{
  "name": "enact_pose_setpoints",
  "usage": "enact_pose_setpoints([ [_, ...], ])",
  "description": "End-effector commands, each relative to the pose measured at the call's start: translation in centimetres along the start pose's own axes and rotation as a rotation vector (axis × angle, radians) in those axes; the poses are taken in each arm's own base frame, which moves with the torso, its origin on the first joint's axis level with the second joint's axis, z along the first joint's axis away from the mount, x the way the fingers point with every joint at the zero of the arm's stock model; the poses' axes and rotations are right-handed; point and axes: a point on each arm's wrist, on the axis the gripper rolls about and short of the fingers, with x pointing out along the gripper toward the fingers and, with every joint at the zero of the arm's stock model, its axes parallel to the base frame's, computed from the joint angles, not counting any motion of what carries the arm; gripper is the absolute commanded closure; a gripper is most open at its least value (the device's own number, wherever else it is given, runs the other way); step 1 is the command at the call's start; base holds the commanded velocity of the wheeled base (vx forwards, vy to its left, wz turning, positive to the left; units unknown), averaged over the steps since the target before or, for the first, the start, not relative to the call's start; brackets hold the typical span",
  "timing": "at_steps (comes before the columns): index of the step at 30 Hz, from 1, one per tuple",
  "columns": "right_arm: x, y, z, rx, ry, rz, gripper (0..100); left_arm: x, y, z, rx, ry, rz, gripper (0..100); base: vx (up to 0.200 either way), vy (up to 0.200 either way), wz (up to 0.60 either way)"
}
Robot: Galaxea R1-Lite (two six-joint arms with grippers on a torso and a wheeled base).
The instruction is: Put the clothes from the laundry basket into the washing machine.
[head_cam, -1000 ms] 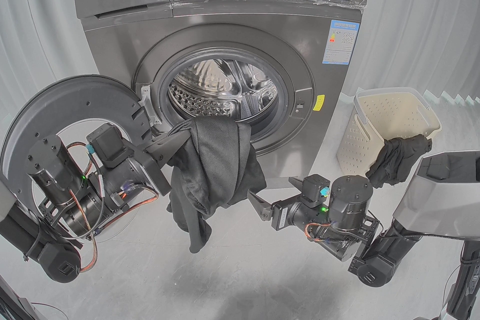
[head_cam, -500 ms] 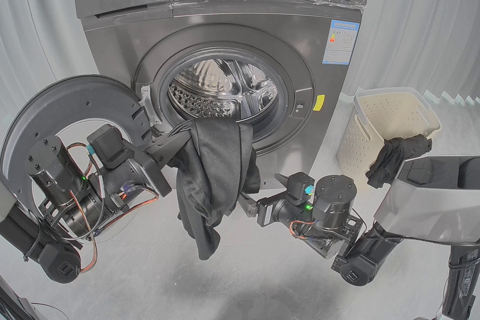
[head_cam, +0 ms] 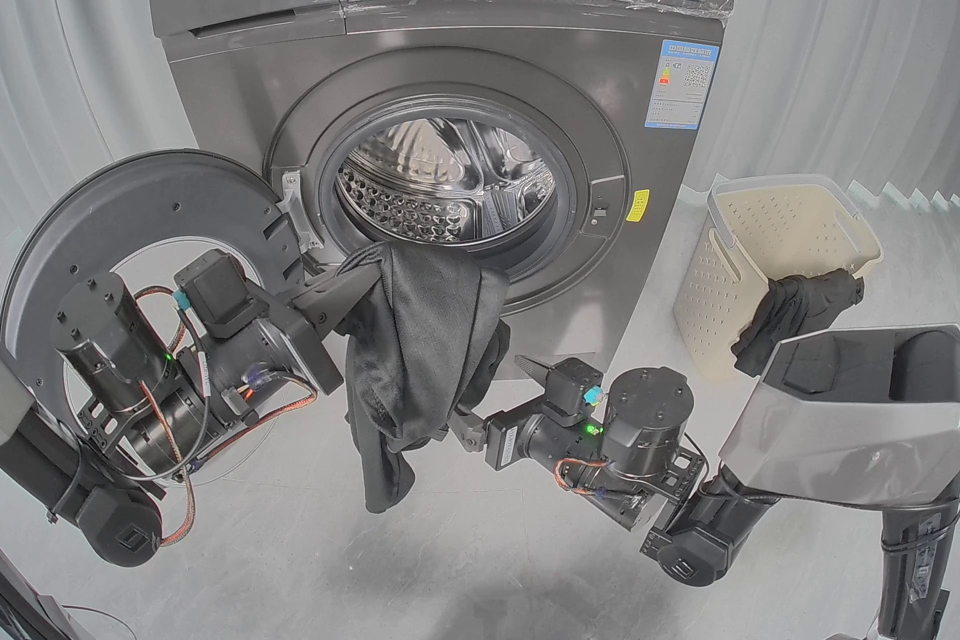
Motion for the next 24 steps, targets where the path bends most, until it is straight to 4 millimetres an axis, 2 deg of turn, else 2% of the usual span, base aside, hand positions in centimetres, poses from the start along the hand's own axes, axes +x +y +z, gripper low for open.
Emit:
enact_pose_setpoints([
  [1,0.3,0.1,-0.7,0.002,0.012,0.005,0,0.0,0.0,0.0,0.000,-0.002,0.000,100,0.000,0.000,0.00],
  [9,0.7,0.3,-1.9,0.003,0.016,0.014,0,0.0,-0.1,0.2,0.002,-0.009,-0.003,100,0.000,0.000,0.00],
  [16,2.0,0.3,-1.2,0.013,-0.044,0.013,0,0.0,-0.2,0.1,0.000,-0.004,-0.007,100,0.000,0.000,0.00],
  [20,2.0,0.5,-1.3,0.016,-0.045,0.010,0,0.0,-0.2,0.1,-0.008,-0.004,-0.007,100,0.000,0.000,0.00],
  [21,2.0,0.5,-1.3,0.016,-0.043,0.012,100,0.0,-0.2,0.1,-0.009,-0.004,-0.007,100,0.000,0.000,0.00],
  [24,2.0,0.6,-1.2,0.016,-0.044,0.012,100,0.0,-0.1,0.1,-0.014,-0.004,-0.005,100,0.000,0.000,0.00],
])
